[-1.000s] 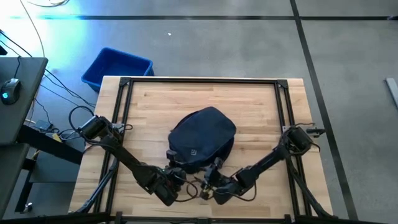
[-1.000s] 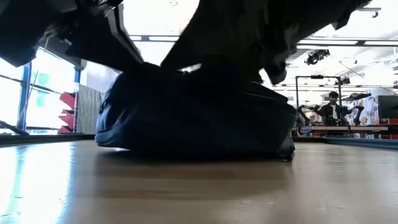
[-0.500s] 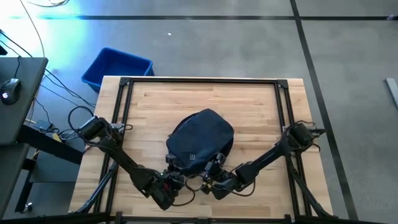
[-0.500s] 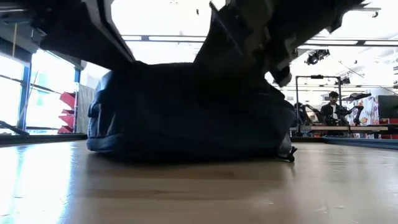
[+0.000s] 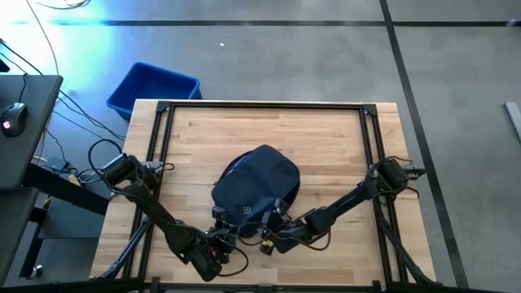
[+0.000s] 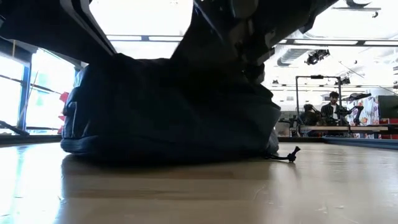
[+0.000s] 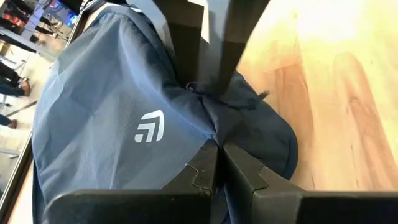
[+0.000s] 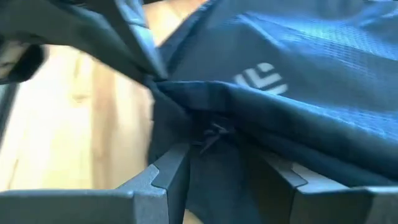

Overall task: Unpack backpack
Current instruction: Close the black backpack

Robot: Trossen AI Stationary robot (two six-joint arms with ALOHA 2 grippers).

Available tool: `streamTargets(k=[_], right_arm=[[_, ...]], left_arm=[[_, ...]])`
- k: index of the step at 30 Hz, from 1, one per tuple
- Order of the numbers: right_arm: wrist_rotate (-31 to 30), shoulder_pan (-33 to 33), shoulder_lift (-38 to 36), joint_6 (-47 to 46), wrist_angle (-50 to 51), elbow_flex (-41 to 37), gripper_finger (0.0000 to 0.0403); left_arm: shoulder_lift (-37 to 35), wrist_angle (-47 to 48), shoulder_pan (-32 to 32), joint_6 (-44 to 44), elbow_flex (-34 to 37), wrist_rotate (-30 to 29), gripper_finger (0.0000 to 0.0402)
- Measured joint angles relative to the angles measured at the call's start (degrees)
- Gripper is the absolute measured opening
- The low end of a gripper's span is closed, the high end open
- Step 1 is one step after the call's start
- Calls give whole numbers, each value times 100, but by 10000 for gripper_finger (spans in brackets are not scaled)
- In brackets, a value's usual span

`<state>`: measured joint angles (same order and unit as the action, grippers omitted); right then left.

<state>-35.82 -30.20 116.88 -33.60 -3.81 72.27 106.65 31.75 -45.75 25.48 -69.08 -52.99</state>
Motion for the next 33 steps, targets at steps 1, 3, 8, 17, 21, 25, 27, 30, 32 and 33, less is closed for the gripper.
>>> streamTargets(k=[1, 3, 8, 17, 21, 25, 27, 30, 32, 33], right_arm=[[14, -11, 0, 56, -64, 0, 133], [14, -24, 0, 103, -172, 0, 142], [11, 52, 68, -294, -193, 0, 169], [158, 171, 275, -399, -147, 0, 80], [192, 128, 162, -269, 90, 2, 11], [32, 77, 25, -588, 995, 7, 3], [-134, 31, 3, -830, 1411, 7, 2], [-215, 18, -53, -1089, 1915, 2, 1], [-319, -12, -57, -1245, 2125, 2, 1], [-341, -27, -57, -1262, 2168, 0, 1]], left_arm=[[0, -3, -11, 8, 0, 0, 0], [0, -7, -16, 100, 0, -2, 0], [0, -132, -50, 143, 0, -14, 0], [0, -123, -81, 25, 0, -13, 0], [0, 128, -124, 5, 0, 13, 0], [0, 634, -191, 214, 0, -4, 0], [-4, 861, -245, 340, 0, -5, 0], [-4, 1257, -283, 581, 0, -23, 0], [-11, 1374, -302, 783, 76, -83, 0], [-11, 1357, -300, 907, 162, -114, 0]])
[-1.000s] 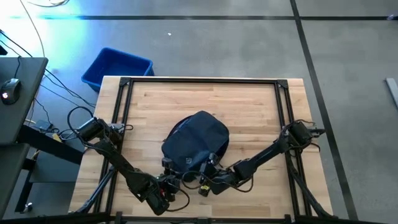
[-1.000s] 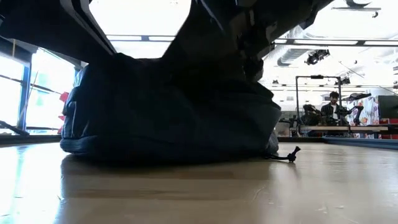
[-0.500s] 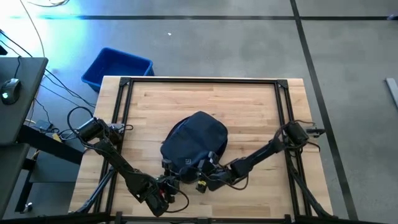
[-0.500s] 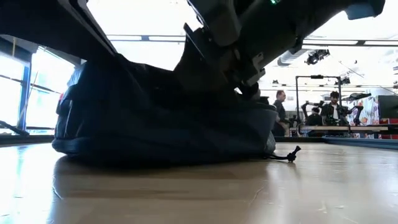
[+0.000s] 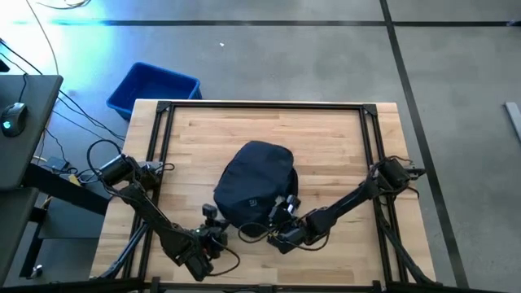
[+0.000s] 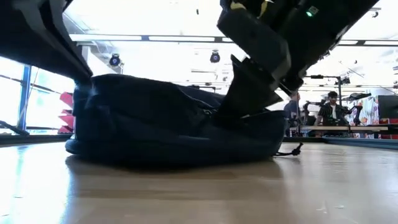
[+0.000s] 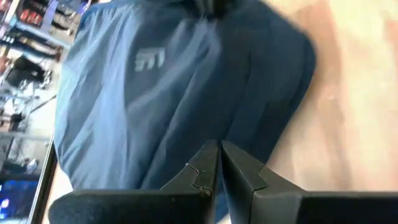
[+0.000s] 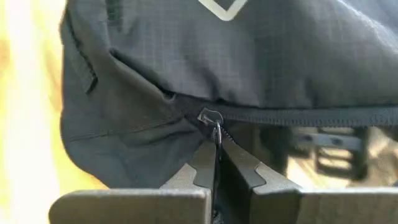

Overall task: Unpack backpack
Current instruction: Close the black backpack

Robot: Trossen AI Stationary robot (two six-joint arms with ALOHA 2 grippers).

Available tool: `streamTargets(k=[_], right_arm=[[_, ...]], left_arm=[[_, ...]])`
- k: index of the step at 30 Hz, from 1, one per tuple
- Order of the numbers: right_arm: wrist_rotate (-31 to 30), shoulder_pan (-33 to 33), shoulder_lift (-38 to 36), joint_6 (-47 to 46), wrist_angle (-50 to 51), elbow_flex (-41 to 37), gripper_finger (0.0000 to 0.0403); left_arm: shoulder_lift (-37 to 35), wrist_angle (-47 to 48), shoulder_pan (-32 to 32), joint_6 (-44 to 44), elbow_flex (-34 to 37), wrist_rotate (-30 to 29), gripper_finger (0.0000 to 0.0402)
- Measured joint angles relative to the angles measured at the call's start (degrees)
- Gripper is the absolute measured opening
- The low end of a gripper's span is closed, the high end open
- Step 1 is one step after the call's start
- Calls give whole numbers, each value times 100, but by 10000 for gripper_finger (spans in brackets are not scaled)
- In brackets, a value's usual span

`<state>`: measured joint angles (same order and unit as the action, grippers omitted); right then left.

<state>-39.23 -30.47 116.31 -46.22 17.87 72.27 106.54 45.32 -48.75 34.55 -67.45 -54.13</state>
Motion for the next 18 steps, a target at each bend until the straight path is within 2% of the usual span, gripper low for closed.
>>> streamTargets(k=[4, 9, 14, 18], right_arm=[[-15, -9, -13, 423, -421, 0, 0], [23, -66, -15, 1176, -1224, 0, 0], [-36, -193, -17, 1634, -1681, 0, 0], [-39, -237, -17, 1825, -1981, 0, 0]], left_arm=[[4, -344, 4, 96, 283, -120, 0], [-61, -1515, 9, -990, 194, -297, 13], [-153, -2891, 74, -1728, 159, -32, 69], [-153, -3332, 315, -1840, 208, 577, 121]])
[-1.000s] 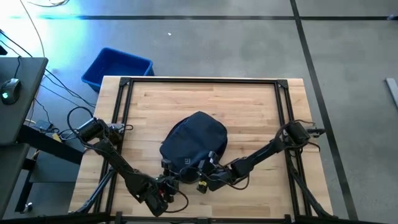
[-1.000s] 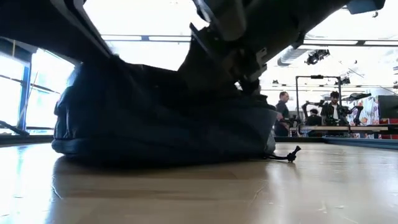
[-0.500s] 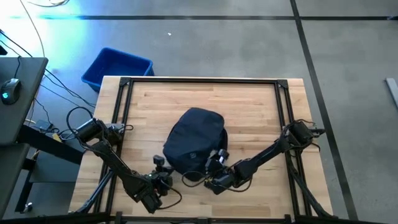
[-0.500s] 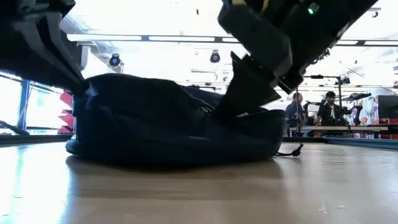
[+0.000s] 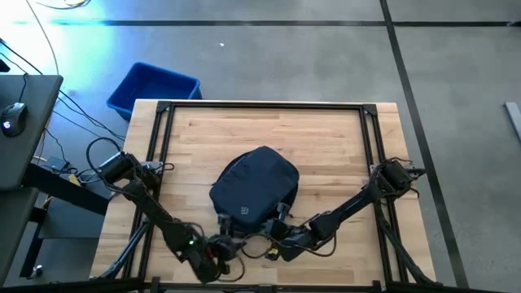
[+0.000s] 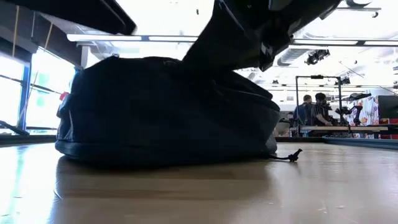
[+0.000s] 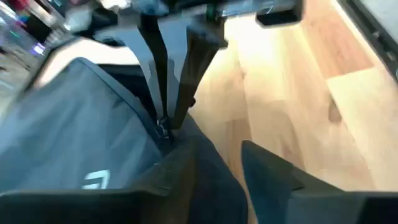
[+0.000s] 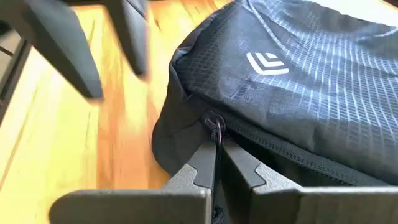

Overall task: Unpack backpack
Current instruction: Close the black backpack

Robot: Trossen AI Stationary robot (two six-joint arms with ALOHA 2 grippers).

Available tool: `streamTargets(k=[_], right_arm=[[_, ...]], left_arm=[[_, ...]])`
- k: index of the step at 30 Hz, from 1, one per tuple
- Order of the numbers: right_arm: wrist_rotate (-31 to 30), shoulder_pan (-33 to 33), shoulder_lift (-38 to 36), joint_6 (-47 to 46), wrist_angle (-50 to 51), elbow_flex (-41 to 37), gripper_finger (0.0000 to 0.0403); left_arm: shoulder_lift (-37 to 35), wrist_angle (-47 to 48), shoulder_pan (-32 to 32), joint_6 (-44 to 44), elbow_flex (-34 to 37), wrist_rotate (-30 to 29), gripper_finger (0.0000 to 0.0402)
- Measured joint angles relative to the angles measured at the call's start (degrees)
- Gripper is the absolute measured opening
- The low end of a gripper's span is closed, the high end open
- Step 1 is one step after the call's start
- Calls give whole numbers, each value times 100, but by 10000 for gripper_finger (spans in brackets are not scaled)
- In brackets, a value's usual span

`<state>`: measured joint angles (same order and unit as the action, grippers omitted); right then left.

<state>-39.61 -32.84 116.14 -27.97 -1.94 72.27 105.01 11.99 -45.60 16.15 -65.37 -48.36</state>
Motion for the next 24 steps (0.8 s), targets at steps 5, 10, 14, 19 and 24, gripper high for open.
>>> streamTargets(k=[5, 10, 14, 19, 24], right_arm=[[61, -9, 0, -5, -37, 0, 0], [70, -54, 0, -46, -50, 0, 0], [72, -111, 0, -48, -52, 0, 0], [76, -137, 0, -68, -50, 0, 0], [78, -155, 3, -175, -29, 0, 0]], left_arm=[[48, 4, 250, 169, 7, 175, 165], [70, 11, 294, 64, 3, 220, 175], [70, 34, 241, -190, -55, 105, 171], [92, 377, 334, -100, -58, 139, 168], [243, 569, 502, 174, -62, 379, 162]])
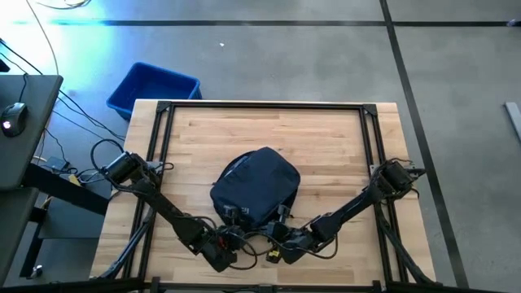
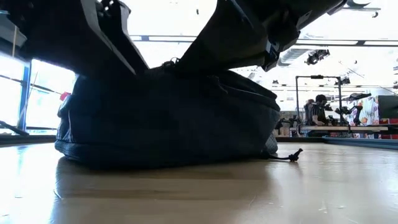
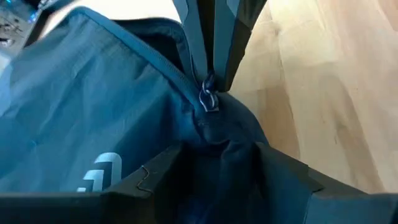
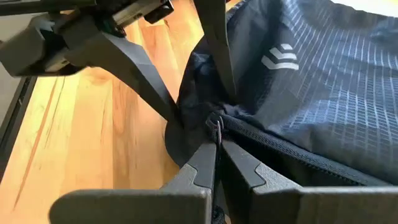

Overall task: Unpack backpack
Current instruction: Close the black backpack

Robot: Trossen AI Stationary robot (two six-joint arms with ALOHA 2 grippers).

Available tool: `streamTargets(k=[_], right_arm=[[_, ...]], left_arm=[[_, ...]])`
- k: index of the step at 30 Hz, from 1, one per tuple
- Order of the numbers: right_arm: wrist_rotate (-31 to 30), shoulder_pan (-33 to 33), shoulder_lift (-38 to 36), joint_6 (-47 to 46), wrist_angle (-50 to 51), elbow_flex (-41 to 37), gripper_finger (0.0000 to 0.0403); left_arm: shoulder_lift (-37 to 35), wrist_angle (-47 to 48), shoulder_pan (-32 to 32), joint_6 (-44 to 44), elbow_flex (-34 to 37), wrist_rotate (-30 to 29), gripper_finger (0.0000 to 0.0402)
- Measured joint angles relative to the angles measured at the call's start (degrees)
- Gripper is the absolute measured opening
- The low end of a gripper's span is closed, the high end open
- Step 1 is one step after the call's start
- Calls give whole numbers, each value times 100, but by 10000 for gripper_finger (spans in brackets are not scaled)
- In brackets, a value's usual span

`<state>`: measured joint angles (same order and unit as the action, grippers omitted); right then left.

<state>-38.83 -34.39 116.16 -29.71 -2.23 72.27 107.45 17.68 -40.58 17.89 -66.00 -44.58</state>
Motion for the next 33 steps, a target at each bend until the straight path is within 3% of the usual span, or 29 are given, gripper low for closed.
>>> streamTargets(k=[3, 7, 14, 20, 27, 30, 33], right_arm=[[18, -9, 2, -127, 100, 0, 0], [36, -15, 2, -238, 223, 0, 0], [250, -11, -247, -400, 712, 2, 0], [271, -3, -433, -1574, 2378, 9, 0], [324, -50, -431, -2705, 4122, 2, 0], [597, -63, -429, -2246, 3420, -2, 0], [740, -26, -365, -993, 1495, -7, 0]], left_arm=[[36, -69, 1, -4, 0, 37, 120], [45, -88, -92, -225, 0, 35, 18], [43, 555, -316, -314, -7, -294, 1], [43, 1498, -682, -347, -2, -606, 0], [44, 3274, -840, 1436, 97, -1036, 0], [45, 3948, -811, 2247, 243, -1560, 0], [47, 4581, -713, 2643, 272, -1947, 7]])
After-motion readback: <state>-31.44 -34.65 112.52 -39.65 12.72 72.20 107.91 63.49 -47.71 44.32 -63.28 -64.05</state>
